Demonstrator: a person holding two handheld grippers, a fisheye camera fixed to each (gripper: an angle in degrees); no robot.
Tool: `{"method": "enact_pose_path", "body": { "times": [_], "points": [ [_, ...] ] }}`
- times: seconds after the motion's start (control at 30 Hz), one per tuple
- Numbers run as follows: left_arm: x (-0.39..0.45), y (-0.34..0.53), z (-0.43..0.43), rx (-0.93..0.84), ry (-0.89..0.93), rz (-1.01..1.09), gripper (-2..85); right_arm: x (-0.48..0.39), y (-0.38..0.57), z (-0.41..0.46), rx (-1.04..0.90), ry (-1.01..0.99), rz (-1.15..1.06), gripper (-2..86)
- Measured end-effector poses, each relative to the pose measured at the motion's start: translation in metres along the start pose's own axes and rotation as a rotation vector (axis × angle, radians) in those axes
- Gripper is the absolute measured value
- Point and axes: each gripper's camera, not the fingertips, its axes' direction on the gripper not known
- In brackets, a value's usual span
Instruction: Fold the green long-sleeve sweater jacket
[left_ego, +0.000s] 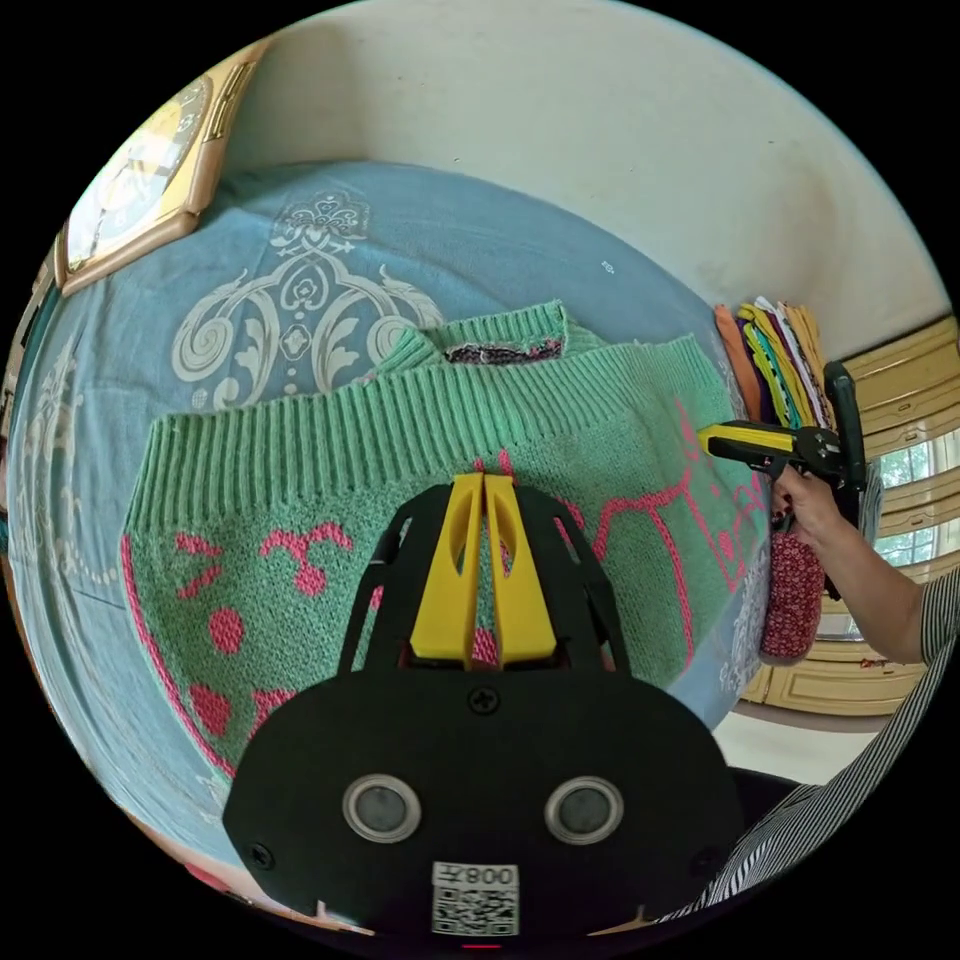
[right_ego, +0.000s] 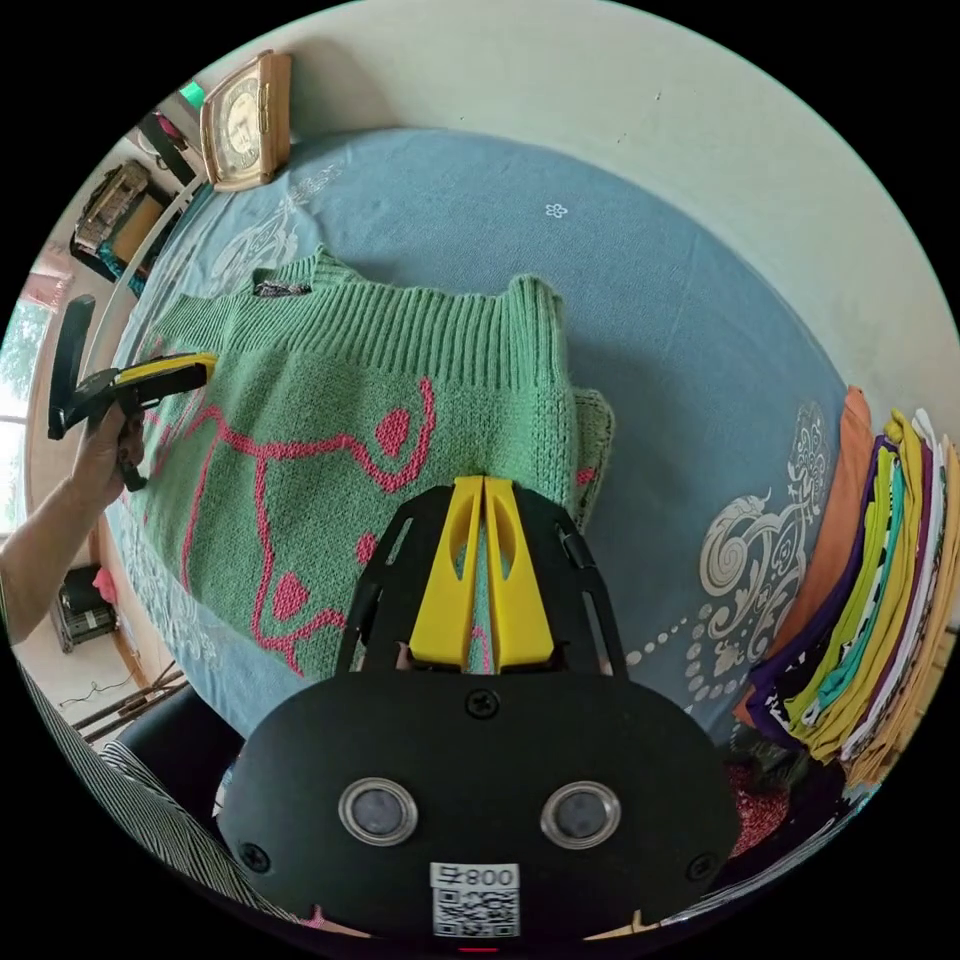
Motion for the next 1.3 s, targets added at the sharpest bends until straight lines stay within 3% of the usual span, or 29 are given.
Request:
{"method": "enact_pose_path", "body": {
  "times": [0.2,0.3,0.47,0.63,0.73,0.97,1.13,1.3],
  "points": [
    [-0.004,0.016,-0.061,0.149,-0.072,-0.055,0.1,0.010,0.012,-0.018,0.095,0.103,0.048,-0.1],
    [-0.025,0.014,-0.052,0.069,-0.197,-0.126,0.1,0.023,0.017,0.000,0.093,0.081,0.087,-0.1],
    [-0.047,0.005,-0.057,0.017,-0.129,-0.113,0.1,0.027,0.028,0.004,0.080,0.070,0.119,-0.1],
    [-0.054,0.024,-0.120,0.127,-0.271,-0.156,0.1,0.026,0.046,-0.006,0.111,0.063,0.099,0.0],
    [-0.087,0.028,-0.129,0.101,-0.349,-0.253,0.1,0.026,0.051,-0.005,0.141,0.096,0.092,0.0],
    [-0.108,0.007,-0.132,0.034,-0.346,-0.228,0.1,0.045,0.053,0.022,0.078,0.083,0.115,0.0],
    [-0.108,0.064,-0.192,0.122,-0.214,-0.253,0.1,0.054,0.096,0.008,0.146,0.024,0.121,0.0],
    [-0.122,0.121,-0.195,0.032,-0.211,-0.371,0.1,0.053,0.161,0.015,0.123,-0.032,0.133,0.0]
  ]
}}
